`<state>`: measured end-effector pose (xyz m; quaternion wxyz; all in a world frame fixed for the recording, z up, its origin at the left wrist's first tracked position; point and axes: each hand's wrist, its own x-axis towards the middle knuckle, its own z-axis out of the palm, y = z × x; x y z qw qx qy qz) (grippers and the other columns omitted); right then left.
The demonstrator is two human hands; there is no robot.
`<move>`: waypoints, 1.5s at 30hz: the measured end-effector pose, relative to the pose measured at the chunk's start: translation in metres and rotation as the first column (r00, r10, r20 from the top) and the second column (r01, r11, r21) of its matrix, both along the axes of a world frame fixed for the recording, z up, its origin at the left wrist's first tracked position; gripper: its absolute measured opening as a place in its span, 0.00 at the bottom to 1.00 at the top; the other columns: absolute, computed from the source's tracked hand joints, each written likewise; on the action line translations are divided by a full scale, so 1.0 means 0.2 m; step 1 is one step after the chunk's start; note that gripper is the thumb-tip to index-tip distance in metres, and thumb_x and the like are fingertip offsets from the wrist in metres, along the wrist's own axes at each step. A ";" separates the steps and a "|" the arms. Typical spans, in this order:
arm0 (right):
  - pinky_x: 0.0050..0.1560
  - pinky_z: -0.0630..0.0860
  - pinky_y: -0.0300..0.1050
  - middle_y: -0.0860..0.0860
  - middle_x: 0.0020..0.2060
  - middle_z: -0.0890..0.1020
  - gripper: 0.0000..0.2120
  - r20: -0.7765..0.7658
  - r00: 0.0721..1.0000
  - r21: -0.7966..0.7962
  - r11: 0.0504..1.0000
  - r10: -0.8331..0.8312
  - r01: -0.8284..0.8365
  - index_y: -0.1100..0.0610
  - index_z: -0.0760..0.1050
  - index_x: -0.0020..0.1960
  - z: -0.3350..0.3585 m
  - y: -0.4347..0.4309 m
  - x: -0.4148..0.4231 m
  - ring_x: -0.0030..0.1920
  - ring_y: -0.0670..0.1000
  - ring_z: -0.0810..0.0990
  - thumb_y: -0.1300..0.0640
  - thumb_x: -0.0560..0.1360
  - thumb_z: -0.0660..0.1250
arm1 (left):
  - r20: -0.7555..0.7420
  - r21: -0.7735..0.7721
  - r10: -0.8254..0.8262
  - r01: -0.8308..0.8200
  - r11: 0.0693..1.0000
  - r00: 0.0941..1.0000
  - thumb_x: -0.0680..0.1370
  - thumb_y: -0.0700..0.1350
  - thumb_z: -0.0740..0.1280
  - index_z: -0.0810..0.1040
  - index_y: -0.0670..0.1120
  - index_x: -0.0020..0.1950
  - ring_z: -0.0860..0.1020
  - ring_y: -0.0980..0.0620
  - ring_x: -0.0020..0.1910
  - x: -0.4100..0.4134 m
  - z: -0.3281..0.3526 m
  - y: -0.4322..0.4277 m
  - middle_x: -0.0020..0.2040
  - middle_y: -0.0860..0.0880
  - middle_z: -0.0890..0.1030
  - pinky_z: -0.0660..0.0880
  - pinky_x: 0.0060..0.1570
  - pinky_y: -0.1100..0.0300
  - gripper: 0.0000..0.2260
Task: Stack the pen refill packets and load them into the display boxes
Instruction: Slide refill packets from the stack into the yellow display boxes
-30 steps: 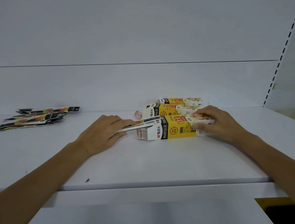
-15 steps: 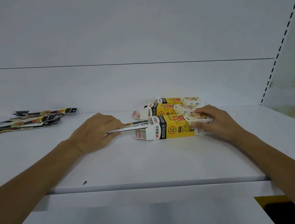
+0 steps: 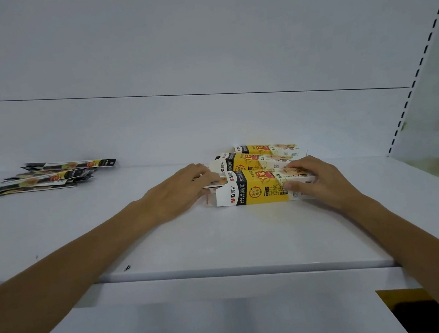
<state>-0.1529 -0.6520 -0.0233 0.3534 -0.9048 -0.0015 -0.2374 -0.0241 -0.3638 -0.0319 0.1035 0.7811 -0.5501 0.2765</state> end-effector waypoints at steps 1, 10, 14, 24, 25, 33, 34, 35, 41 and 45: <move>0.55 0.70 0.41 0.46 0.53 0.77 0.18 0.003 1.000 -0.009 1.000 0.001 -0.001 0.49 0.76 0.55 0.00 0.00 0.00 0.57 0.48 0.74 0.49 0.67 0.73 | -0.088 0.034 0.014 -0.011 0.999 0.996 0.77 0.38 0.61 0.66 0.50 0.64 0.74 0.45 0.57 -0.02 0.01 -0.04 0.57 0.44 0.74 0.74 0.55 0.53 0.17; 0.50 0.63 0.35 0.44 0.52 0.73 0.24 0.041 0.990 -0.189 0.972 -0.132 0.137 0.51 0.76 0.60 -0.02 0.01 0.02 0.56 0.44 0.68 0.42 0.67 0.71 | -0.354 -0.067 0.291 -0.334 0.940 0.889 0.70 0.58 0.64 0.67 0.49 0.66 0.68 0.48 0.60 -0.07 0.07 -0.11 0.62 0.49 0.71 0.64 0.57 0.56 0.27; 0.54 0.67 0.43 0.47 0.58 0.71 0.26 0.106 0.963 -0.274 0.923 -0.250 0.270 0.53 0.76 0.60 0.00 0.02 0.01 0.62 0.47 0.66 0.39 0.67 0.69 | -0.648 -0.154 0.308 -0.516 0.843 0.697 0.75 0.53 0.66 0.69 0.50 0.65 0.75 0.48 0.55 -0.09 0.04 -0.03 0.57 0.48 0.75 0.70 0.54 0.55 0.19; 0.48 0.71 0.51 0.58 0.47 0.78 0.22 0.001 0.909 -0.265 0.877 -0.416 0.402 0.60 0.70 0.54 -0.02 0.00 0.00 0.48 0.59 0.75 0.42 0.79 0.50 | -0.722 -0.358 0.163 -0.564 0.744 0.673 0.74 0.39 0.69 0.82 0.43 0.50 0.73 0.58 0.37 -0.14 0.09 -0.07 0.41 0.51 0.79 0.64 0.35 0.79 0.06; 0.47 0.71 0.50 0.57 0.46 0.78 0.22 0.001 0.918 -0.250 0.889 -0.397 0.384 0.59 0.70 0.53 -0.02 -0.01 0.00 0.47 0.58 0.75 0.42 0.79 0.50 | -0.724 -0.340 0.178 -0.569 0.749 0.667 0.73 0.38 0.69 0.82 0.43 0.50 0.73 0.57 0.38 -0.14 0.10 -0.08 0.42 0.51 0.79 0.63 0.35 0.80 0.06; 0.40 0.72 0.48 0.55 0.42 0.78 0.17 0.040 0.951 -0.239 0.921 -0.307 0.308 0.59 0.71 0.49 -0.02 -0.02 0.00 0.41 0.54 0.76 0.45 0.79 0.55 | -0.838 -0.361 0.042 -0.611 0.705 0.544 0.73 0.37 0.70 0.81 0.43 0.47 0.74 0.54 0.36 -0.18 0.14 -0.24 0.42 0.47 0.81 0.69 0.31 0.73 0.05; 0.39 0.73 0.48 0.55 0.41 0.78 0.17 0.046 0.953 -0.230 0.925 -0.299 0.301 0.59 0.71 0.48 -0.02 -0.02 0.00 0.41 0.54 0.76 0.46 0.78 0.55 | -0.862 -0.364 0.009 -0.632 0.684 0.506 0.73 0.37 0.69 0.80 0.44 0.46 0.73 0.53 0.32 -0.18 0.13 -0.26 0.45 0.46 0.81 0.69 0.29 0.69 0.04; 0.40 0.73 0.48 0.55 0.41 0.79 0.16 0.049 0.955 -0.219 0.929 -0.294 0.297 0.59 0.72 0.48 -0.02 -0.02 0.00 0.41 0.54 0.77 0.46 0.78 0.56 | -0.879 -0.363 -0.011 -0.655 0.663 0.477 0.74 0.37 0.68 0.79 0.45 0.45 0.72 0.53 0.30 -0.18 0.13 -0.27 0.48 0.45 0.81 0.69 0.25 0.67 0.04; 0.40 0.72 0.49 0.56 0.42 0.79 0.16 0.046 0.947 -0.178 0.931 -0.317 0.320 0.59 0.72 0.48 -0.03 -0.02 0.00 0.42 0.55 0.76 0.47 0.78 0.56 | -0.933 -0.287 -0.029 -0.693 0.662 0.359 0.74 0.39 0.69 0.73 0.43 0.44 0.73 0.53 0.17 -0.14 0.12 -0.23 0.39 0.41 0.80 0.71 0.20 0.65 0.05; 0.40 0.66 0.46 0.56 0.43 0.77 0.15 0.041 0.951 -0.190 0.933 -0.305 0.307 0.59 0.71 0.48 -0.03 -0.02 0.02 0.43 0.55 0.74 0.47 0.78 0.55 | -0.943 -0.331 -0.198 -0.703 0.630 0.267 0.71 0.35 0.71 0.74 0.42 0.41 0.76 0.51 0.20 -0.12 0.10 -0.21 0.48 0.39 0.80 0.73 0.28 0.55 0.07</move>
